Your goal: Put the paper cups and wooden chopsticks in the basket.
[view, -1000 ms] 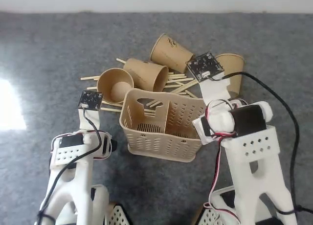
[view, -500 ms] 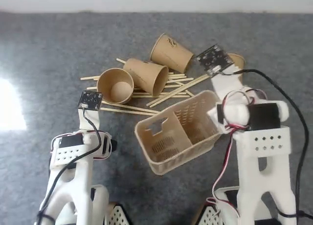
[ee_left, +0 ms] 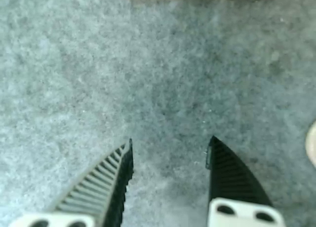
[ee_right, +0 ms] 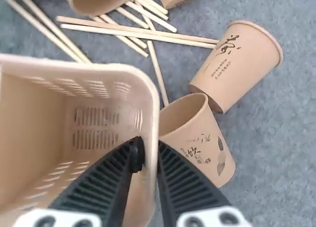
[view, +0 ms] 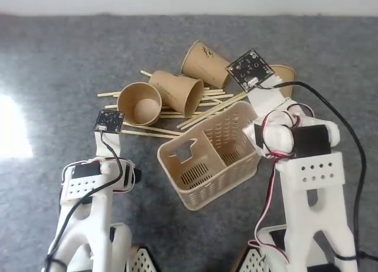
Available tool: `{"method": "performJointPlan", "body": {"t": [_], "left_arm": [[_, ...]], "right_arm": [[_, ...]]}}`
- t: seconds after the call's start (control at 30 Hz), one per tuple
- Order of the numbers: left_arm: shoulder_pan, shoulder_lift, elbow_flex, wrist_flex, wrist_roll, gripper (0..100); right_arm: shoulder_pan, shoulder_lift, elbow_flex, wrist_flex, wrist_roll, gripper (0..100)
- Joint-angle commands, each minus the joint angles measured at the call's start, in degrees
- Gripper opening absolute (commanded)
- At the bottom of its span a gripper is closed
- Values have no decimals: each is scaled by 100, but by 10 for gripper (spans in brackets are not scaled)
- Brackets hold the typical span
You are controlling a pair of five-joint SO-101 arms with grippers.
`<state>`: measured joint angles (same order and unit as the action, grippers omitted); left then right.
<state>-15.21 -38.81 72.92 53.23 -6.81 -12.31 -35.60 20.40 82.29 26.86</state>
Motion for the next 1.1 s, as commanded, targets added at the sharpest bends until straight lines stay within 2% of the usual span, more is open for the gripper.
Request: {"method": "performJointPlan", "body": {"t": [0.0,0.27,0.47,0.73,0.83,0.9,1.0,1.07], "left_arm": [[26,-132,-31,-105,-18,232],[26,-132,-31,-105,-18,232],[26,-132,-31,-105,-18,232],[26,-132,-31,-105,-18,232],[26,-132,-31,-105,-18,232],[26,-132,-31,-97,-18,232],[26,-132,-31,-97,-18,232],[26,-132,-31,-97,-18,232]], "right_arm": [[-57,22,334,-505,-44,6],[-57,-48,545,-725,-62,20],[-48,-48,-264,-66,-79,250],[-40,-48,-1855,655,-79,204],[330,-22,-2567,804,-79,203],[866,57,-2831,743,-79,202],[1613,462,-2620,497,-88,202],[1798,884,-2382,400,-88,202]]}}
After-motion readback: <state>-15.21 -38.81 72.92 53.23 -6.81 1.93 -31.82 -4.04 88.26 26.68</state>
